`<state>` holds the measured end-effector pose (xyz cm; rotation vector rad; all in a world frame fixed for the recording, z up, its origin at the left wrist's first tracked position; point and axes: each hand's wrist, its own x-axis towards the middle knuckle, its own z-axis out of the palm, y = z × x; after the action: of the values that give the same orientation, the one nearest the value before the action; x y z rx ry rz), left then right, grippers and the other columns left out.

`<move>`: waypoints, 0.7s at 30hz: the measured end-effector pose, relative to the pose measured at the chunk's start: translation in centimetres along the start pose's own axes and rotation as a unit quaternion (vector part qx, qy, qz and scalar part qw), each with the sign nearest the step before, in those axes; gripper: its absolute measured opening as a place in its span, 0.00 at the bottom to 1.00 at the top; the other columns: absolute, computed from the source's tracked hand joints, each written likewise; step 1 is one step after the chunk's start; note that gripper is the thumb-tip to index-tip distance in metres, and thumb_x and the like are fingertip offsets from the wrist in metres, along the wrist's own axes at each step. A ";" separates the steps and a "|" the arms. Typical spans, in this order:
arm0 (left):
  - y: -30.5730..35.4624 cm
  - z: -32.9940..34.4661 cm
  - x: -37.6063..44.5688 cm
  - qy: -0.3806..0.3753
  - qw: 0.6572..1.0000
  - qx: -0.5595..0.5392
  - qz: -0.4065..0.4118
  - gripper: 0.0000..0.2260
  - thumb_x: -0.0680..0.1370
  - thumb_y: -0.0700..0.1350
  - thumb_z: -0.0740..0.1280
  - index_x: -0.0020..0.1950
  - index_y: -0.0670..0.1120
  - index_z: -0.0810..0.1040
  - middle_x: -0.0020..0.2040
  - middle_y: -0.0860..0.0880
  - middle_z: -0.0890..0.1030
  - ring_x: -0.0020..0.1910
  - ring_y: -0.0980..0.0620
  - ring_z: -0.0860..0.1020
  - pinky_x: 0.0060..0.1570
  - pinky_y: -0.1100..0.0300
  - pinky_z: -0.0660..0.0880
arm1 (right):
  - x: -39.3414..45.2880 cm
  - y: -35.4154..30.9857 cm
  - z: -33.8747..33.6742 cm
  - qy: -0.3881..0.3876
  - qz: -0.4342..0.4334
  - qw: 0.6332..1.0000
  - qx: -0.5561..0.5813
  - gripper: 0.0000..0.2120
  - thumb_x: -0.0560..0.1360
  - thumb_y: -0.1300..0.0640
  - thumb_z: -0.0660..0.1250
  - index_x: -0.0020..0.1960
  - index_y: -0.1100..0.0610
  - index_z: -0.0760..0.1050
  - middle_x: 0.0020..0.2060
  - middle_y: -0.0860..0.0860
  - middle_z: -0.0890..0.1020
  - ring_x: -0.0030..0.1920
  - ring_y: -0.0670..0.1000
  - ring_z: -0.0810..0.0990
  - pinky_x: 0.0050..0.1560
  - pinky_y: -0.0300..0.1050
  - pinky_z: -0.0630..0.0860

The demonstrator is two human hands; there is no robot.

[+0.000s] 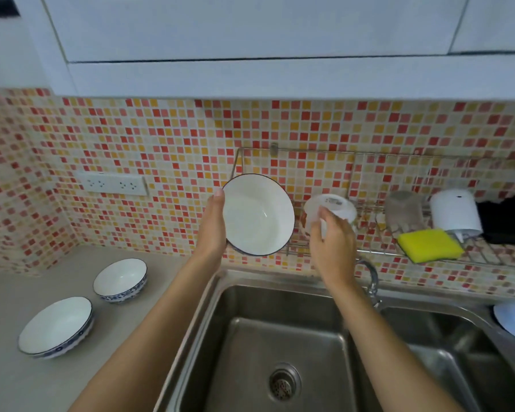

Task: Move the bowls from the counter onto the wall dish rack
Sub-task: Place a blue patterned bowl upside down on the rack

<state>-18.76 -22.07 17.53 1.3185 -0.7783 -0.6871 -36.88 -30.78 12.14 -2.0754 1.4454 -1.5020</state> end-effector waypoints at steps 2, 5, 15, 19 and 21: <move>0.6 0.4 1.1 0.001 0.999 0.027 0.044 0.25 0.75 0.68 0.51 0.66 0.58 0.67 0.65 0.52 0.72 0.62 0.47 0.73 0.61 0.45 0.73 | 0.7 2.3 1.0 -0.017 -0.023 0.995 -0.094 0.24 0.80 0.52 0.63 0.72 0.61 0.68 0.69 0.60 0.74 0.71 0.62 0.70 0.71 0.60 0.62; 1.6 1.6 2.8 0.002 0.989 0.085 0.119 0.21 0.81 0.60 0.50 0.73 0.55 0.63 0.64 0.55 0.68 0.61 0.54 0.68 0.48 0.68 0.69 | 0.2 5.4 2.4 -0.050 -0.065 0.981 -0.177 0.25 0.82 0.50 0.56 0.75 0.63 0.63 0.73 0.60 0.67 0.76 0.59 0.61 0.76 0.59 0.53; 1.6 5.1 9.2 -0.021 0.916 0.286 0.282 0.17 0.79 0.59 0.58 0.68 0.66 0.66 0.69 0.47 0.65 0.68 0.47 0.65 0.62 0.50 0.70 | -3.6 9.3 3.2 0.012 -0.214 0.962 -0.167 0.21 0.82 0.54 0.55 0.70 0.63 0.69 0.70 0.57 0.71 0.72 0.57 0.69 0.78 0.51 0.52; 0.1 5.4 10.5 -0.049 0.840 0.403 0.360 0.20 0.79 0.58 0.60 0.71 0.61 0.66 0.69 0.43 0.63 0.69 0.45 0.60 0.66 0.49 0.65 | -3.7 9.5 3.6 0.030 -0.219 0.961 -0.165 0.20 0.81 0.56 0.59 0.69 0.63 0.72 0.69 0.57 0.73 0.72 0.55 0.68 0.77 0.52 0.55; -0.8 5.3 11.2 -0.056 0.783 0.471 0.402 0.21 0.79 0.59 0.60 0.72 0.59 0.67 0.67 0.41 0.65 0.67 0.43 0.61 0.66 0.45 0.66 | -3.6 9.6 3.8 0.041 -0.223 0.960 -0.163 0.19 0.80 0.56 0.59 0.68 0.63 0.73 0.68 0.57 0.74 0.71 0.55 0.70 0.74 0.55 0.62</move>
<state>-16.63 -34.23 18.34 1.5980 -1.7765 0.4130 -39.42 -34.09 2.08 -2.7140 1.3951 -1.6009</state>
